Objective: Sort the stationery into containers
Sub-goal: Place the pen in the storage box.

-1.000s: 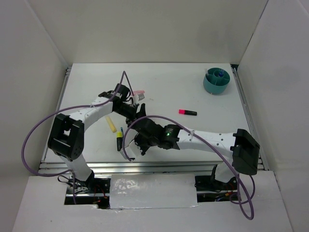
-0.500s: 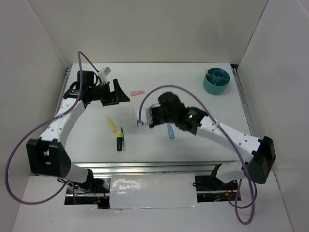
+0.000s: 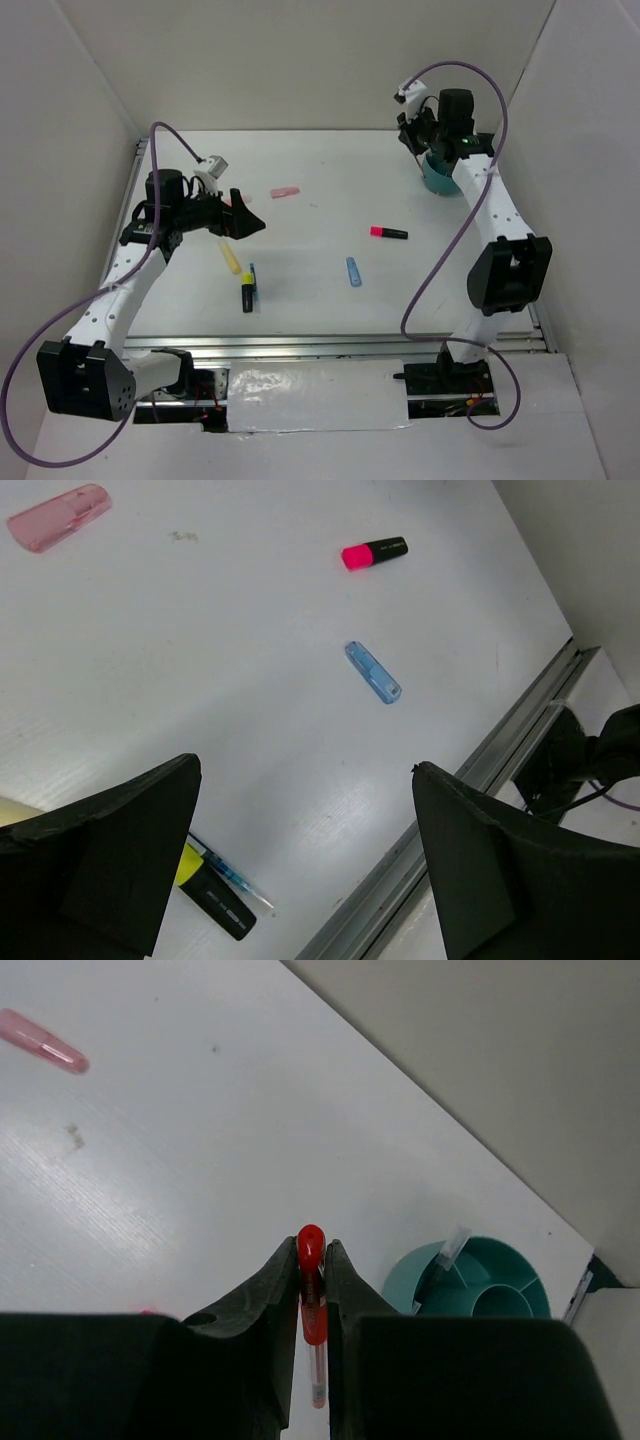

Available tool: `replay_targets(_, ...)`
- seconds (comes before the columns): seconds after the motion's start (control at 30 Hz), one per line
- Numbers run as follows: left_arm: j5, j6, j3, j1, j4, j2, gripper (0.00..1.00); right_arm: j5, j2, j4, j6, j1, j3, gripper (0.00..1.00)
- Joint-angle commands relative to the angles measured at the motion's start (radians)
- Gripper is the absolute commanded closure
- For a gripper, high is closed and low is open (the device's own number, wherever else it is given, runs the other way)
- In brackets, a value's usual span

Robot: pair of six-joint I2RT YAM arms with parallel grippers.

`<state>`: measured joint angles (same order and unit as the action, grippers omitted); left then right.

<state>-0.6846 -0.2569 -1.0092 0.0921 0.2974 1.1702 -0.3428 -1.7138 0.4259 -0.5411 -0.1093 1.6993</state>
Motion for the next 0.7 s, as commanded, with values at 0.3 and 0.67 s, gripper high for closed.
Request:
replay_targets(0.3,-0.007,0.096,0.017,0.008,-0.063,0.005,0.01,-0.052,-0.191,-0.176,0.036,0.102,0.166,1.0)
replay_targets(0.67,-0.027,0.09,0.03,0.009,-0.09,0.034,0.01,-0.032,-0.294,-0.226,0.03,0.161,0.214,1.0)
